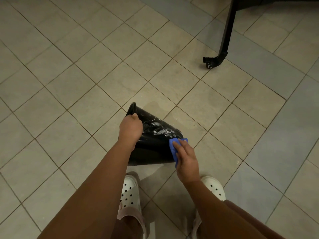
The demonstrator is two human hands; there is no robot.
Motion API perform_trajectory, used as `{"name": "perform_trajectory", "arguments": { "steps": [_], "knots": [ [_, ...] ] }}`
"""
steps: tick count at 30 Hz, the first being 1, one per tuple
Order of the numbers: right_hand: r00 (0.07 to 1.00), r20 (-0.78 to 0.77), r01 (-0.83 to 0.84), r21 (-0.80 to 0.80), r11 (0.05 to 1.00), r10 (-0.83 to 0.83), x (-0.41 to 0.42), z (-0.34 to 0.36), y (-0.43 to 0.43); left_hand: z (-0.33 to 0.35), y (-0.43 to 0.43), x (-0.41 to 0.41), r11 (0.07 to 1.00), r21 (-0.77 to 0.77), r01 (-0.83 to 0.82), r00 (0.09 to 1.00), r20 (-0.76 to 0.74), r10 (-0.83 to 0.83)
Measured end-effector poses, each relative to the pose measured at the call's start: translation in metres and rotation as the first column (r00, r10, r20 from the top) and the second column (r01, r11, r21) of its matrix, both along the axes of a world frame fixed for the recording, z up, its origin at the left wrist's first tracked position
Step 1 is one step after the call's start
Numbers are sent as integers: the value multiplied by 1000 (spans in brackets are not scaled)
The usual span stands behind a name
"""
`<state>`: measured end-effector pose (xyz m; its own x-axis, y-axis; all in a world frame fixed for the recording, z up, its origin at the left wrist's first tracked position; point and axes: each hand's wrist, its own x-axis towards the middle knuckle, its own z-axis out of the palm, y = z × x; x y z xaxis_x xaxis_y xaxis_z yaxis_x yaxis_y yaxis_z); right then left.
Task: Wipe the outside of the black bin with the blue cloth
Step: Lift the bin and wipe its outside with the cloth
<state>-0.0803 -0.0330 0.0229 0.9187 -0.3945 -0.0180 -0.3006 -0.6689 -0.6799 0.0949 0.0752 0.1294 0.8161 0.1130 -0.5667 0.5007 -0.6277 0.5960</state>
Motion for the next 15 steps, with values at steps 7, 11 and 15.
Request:
{"name": "perform_trajectory", "arguments": {
  "steps": [7, 11, 15],
  "knots": [
    [993, -118, 14, 236, 972, 14, 24, 4, -11, 1, 10, -4, 998, -55, -16, 1000, 22, 17],
    [955, -279, 152, 163, 975, -102, 14, 1, -3, 0, 9, -5, 999, -46, 7, 999, 35, -6],
    [994, -108, 32, 40, 999, -28, 6, 6, 16, -3, 10, -4, 998, -29, 52, 997, 60, -51]
  ]
}}
